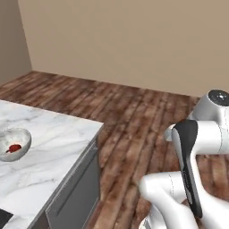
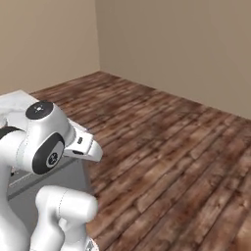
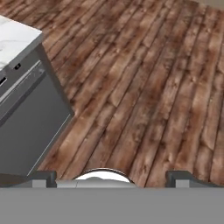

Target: Pick the bell peppers from the cabinet and place them in one bowl. Pick the tangerine from the sink and place it in the other bowl.

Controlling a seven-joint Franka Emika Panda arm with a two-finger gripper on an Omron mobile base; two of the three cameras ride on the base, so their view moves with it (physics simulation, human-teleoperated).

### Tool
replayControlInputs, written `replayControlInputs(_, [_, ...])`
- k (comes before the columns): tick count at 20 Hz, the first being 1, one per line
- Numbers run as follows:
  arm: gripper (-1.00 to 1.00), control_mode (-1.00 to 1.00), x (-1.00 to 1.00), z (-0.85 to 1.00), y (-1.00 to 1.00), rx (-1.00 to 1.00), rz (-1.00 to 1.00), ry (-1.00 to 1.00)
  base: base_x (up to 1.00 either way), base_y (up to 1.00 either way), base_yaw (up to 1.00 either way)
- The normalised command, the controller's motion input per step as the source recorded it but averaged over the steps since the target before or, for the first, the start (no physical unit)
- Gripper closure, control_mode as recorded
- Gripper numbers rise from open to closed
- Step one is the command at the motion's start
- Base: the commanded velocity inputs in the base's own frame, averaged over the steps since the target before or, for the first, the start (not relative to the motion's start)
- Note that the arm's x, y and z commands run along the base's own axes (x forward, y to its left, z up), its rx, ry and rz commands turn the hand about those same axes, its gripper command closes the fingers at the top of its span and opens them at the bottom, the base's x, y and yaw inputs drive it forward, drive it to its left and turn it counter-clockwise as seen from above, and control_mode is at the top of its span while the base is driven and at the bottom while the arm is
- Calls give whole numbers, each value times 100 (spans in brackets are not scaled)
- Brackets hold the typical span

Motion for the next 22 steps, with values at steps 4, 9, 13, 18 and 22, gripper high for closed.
replayControlInputs(4, [-100,100,0,0,0,0,0,0,100,-71,0])
replayControlInputs(9, [-100,100,0,0,0,0,0,0,100,-84,-1])
replayControlInputs(13, [-100,100,0,0,0,0,0,0,100,-70,-19])
replayControlInputs(18, [-100,100,0,0,0,0,0,0,100,-59,-40])
replayControlInputs(22, [-100,100,0,0,0,0,0,0,79,-46,-55])
